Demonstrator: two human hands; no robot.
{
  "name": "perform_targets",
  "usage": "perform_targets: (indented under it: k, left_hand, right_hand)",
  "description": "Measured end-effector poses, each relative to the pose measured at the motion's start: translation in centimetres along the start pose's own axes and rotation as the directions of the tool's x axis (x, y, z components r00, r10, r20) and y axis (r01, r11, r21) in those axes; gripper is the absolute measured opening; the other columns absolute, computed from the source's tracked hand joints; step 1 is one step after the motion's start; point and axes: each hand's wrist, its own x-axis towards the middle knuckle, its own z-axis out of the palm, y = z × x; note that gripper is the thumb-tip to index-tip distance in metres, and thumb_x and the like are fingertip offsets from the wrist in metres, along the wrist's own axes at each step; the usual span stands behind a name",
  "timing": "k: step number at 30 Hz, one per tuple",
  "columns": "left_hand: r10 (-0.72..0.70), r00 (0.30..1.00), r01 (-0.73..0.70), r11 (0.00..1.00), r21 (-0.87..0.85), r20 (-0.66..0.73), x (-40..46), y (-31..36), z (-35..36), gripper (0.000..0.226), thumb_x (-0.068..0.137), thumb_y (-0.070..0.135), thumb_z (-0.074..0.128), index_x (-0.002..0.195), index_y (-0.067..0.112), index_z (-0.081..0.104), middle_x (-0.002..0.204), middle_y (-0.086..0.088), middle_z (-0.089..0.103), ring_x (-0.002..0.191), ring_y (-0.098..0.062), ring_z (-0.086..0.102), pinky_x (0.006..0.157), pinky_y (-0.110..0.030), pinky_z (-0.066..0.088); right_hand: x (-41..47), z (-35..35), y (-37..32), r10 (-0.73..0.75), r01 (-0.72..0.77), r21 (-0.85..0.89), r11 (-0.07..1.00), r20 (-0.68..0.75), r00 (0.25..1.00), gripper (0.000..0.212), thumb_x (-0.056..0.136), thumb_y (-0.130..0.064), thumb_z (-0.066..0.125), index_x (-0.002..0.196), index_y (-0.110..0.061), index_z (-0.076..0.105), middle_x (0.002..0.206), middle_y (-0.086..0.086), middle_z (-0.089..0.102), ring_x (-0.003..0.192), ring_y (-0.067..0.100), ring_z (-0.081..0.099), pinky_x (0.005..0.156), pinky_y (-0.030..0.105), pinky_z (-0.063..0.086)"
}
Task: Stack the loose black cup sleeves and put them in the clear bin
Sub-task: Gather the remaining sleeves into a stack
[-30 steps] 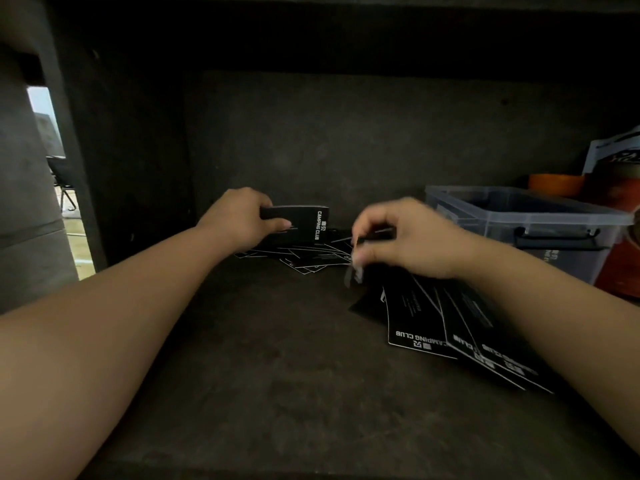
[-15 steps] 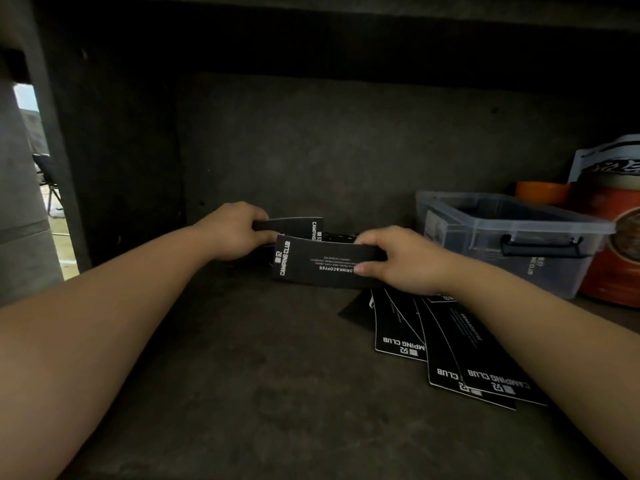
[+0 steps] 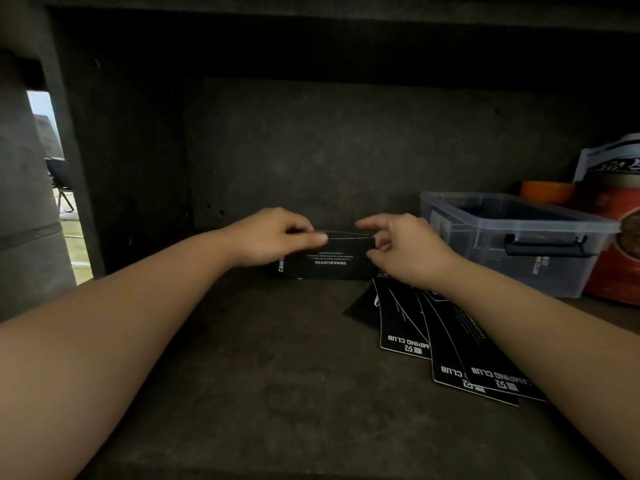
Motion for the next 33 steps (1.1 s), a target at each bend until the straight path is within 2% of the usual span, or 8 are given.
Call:
perform_targets:
  k: [3,8,14,20,23,25,28,33]
  left_hand:
    - [0.021,0.999,-0.027,0.99,0.135,0.044,0.1,-0.2,-0.1,0.007,0.089,0.041,0.065,0.096,0.04,0.063,0.094,0.016,0.067,0.085,0.004,0.061,0.07,-0.019,0.044]
    - [0.012,1.0,-0.009,0.992,0.122,-0.021,0.2,-1.2,-0.4,0.015,0.089,0.035,0.067,0.103,0.028,0.069,0.094,0.012,0.068,0.085,0.002,0.061,0.071,-0.018,0.047]
    - [-0.001,1.0,0.002,0.995,0.099,-0.01,0.3,-1.3,-0.5,0.016,0.088,0.038,0.068,0.102,0.031,0.069,0.095,0.014,0.069,0.087,0.002,0.063,0.076,-0.021,0.05]
    - [0.007,1.0,-0.008,0.994,0.105,0.009,0.1,-1.0,-0.6,0.021,0.088,0.04,0.067,0.106,0.029,0.07,0.098,0.011,0.07,0.09,-0.001,0.064,0.085,-0.027,0.053]
    - [-0.003,1.0,0.0,0.992,0.126,0.02,0.1,-0.9,-0.6,0.025,0.091,0.047,0.057,0.106,0.03,0.068,0.1,0.012,0.068,0.093,-0.003,0.063,0.085,-0.028,0.051]
    - [-0.025,1.0,0.024,0.994,0.104,0.007,0.0,-0.7,-0.6,0.036,0.093,0.056,0.045,0.106,0.031,0.068,0.101,0.012,0.068,0.094,-0.004,0.062,0.087,-0.028,0.049]
    - [-0.065,0.997,0.066,0.997,0.035,-0.031,-0.2,-0.7,-0.5,0.06,0.089,0.067,0.028,0.114,0.03,0.068,0.11,0.012,0.068,0.101,-0.006,0.061,0.093,-0.027,0.043]
    - [-0.097,0.993,0.098,0.995,0.005,-0.062,-0.3,-0.6,-0.3,0.072,0.081,0.074,0.016,0.1,0.03,0.071,0.108,0.005,0.069,0.107,-0.013,0.061,0.093,-0.029,0.04]
  right_hand:
    - [0.2,-0.3,0.2,0.022,-0.022,0.006,1.0,-0.026,0.999,0.04,0.086,-0.021,0.068,0.126,-0.025,0.061,0.092,-0.004,0.071,0.084,0.005,0.064,0.084,0.018,0.047]
    - [0.2,-1.3,1.6,0.144,-0.141,-0.174,0.975,0.006,0.99,0.036,0.09,-0.036,0.064,0.123,-0.021,0.062,0.114,-0.001,0.067,0.106,0.013,0.061,0.085,0.019,0.04]
    - [0.1,-0.6,0.6,0.087,-0.088,-0.031,0.996,-0.006,0.996,0.007,0.083,-0.039,0.071,0.083,-0.032,0.07,0.078,-0.016,0.065,0.077,-0.007,0.058,0.06,0.005,0.034]
    - [-0.2,-0.4,-0.2,0.072,-0.073,-0.018,0.997,-0.027,0.997,0.014,0.083,-0.035,0.072,0.071,-0.031,0.066,0.066,-0.019,0.058,0.064,-0.008,0.053,0.048,0.001,0.034]
    - [0.1,-0.4,0.0,0.166,-0.158,0.089,0.983,-0.094,0.982,0.018,0.084,-0.035,0.07,0.069,-0.028,0.064,0.063,-0.014,0.059,0.062,-0.003,0.053,0.051,0.01,0.034]
    - [0.3,-0.8,0.1,0.279,-0.224,0.313,0.923,-0.144,0.949,0.016,0.089,-0.029,0.066,0.075,-0.023,0.063,0.058,-0.007,0.06,0.053,0.004,0.054,0.05,0.017,0.039]
    - [0.1,-1.6,0.1,0.418,-0.297,0.652,0.697,-0.033,0.908,0.01,0.096,-0.018,0.056,0.088,-0.014,0.06,0.05,0.0,0.062,0.04,0.004,0.053,0.04,0.015,0.042]
    - [0.1,-1.4,-0.4,0.439,-0.34,0.809,0.48,0.115,0.891,0.018,0.095,-0.033,0.057,0.094,-0.014,0.054,0.071,0.012,0.072,0.066,0.018,0.069,0.06,0.02,0.056]
